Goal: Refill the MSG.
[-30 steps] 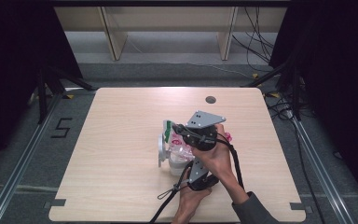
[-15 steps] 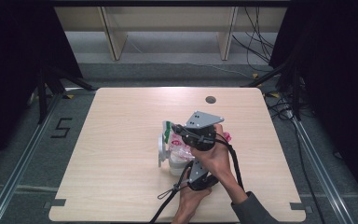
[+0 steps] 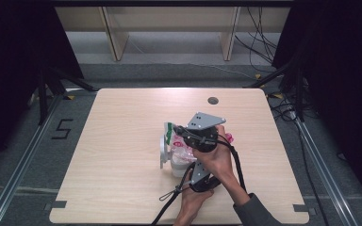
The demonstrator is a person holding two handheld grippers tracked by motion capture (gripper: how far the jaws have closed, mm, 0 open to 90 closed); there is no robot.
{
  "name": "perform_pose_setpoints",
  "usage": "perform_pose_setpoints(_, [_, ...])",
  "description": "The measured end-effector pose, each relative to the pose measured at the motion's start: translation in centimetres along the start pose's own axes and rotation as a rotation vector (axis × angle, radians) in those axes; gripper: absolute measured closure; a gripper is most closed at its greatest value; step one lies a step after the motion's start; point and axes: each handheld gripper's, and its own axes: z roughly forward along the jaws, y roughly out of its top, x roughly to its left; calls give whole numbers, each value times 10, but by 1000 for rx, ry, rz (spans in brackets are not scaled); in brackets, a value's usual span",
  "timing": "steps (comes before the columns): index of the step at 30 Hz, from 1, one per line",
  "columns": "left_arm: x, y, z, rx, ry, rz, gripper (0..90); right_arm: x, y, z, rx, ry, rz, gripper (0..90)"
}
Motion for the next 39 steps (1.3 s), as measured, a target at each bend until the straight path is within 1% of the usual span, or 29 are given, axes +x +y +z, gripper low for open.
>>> perform_pose_setpoints(1, [5,1,-4,64,13,73,746,0,1,-1,4,7,6,897])
perform_pose_setpoints(2, [5,2,-5,61,14,78,746,1,1,-3,-1,-3,19,897])
perform_pose_setpoints(3, [5,2,-5,62,12,77,746,1,2,-3,-5,2,2,897])
perform_pose_setpoints(4, [0,1,0,-3,3,0,745,1,2,-3,-3,5,-3,897])
perform_pose_setpoints(5, [0,0,1,-8,3,-7,745,2,1,-2,5,2,11,898])
perform_pose_setpoints(7, [0,-1,1,-1,0,-11,745,2,0,2,5,-1,-6,897])
perform_pose_setpoints(8, [0,0,1,-13,4,-19,746,1,0,1,8,3,-4,897])
perform_pose_setpoints(9, [1,0,-1,9,8,15,746,1,0,1,2,2,-1,897])
perform_pose_setpoints(11, [0,1,1,-11,-2,-15,746,0,2,-2,0,7,2,897])
perform_pose_setpoints(13, [0,0,1,-6,5,-13,746,1,1,0,3,3,6,897])
perform_pose_setpoints(14, [1,0,0,5,-3,-8,745,1,0,1,1,1,1,897])
perform_pose_setpoints(16, [0,0,1,-9,-4,-17,745,1,0,1,12,19,17,898])
perform_pose_setpoints(17, [0,1,1,-14,-5,-23,745,1,1,0,-2,3,3,897])
perform_pose_setpoints(18, [0,1,1,-18,-6,-27,746,1,2,0,-7,3,3,897])
perform_pose_setpoints(22, [1,1,0,-5,-4,-14,745,1,1,2,5,2,-5,897])
perform_pose_setpoints(25, [0,1,1,-16,-4,-26,745,1,1,2,4,3,2,897])
perform_pose_setpoints(27, [0,1,1,-13,-5,-19,745,1,2,1,-1,3,0,897])
perform_pose_setpoints(28, [1,1,1,-9,-4,-13,745,2,1,2,4,6,13,897])
perform_pose_setpoints(29, [2,1,0,9,0,7,745,2,1,2,9,3,11,897])
perform_pose_setpoints(30, [6,1,-3,52,12,53,745,1,1,3,18,16,-5,897])
perform_pose_setpoints(31, [1,0,1,-9,4,-15,745,2,0,3,11,2,17,897])
perform_pose_setpoints(32, [0,1,2,-20,0,-24,745,1,1,3,10,1,14,897])
perform_pose_setpoints(33, [0,1,1,-16,-5,-17,745,0,2,1,16,15,8,897])
perform_pose_setpoints(34, [0,2,1,-18,-5,-18,745,1,2,1,3,10,0,897])
perform_pose_setpoints(35, [1,2,1,-13,-1,-9,745,1,3,1,3,8,-2,897])
perform_pose_setpoints(36, [4,2,-1,28,1,28,745,2,3,2,4,8,-5,897])
perform_pose_setpoints(37, [6,2,-3,56,13,56,744,2,2,3,24,11,-6,897])
perform_pose_setpoints(38, [7,2,-3,61,16,63,744,1,1,5,14,-1,-6,897])
perform_pose_setpoints(39, [6,2,-3,55,12,57,744,1,1,5,15,5,-4,897])
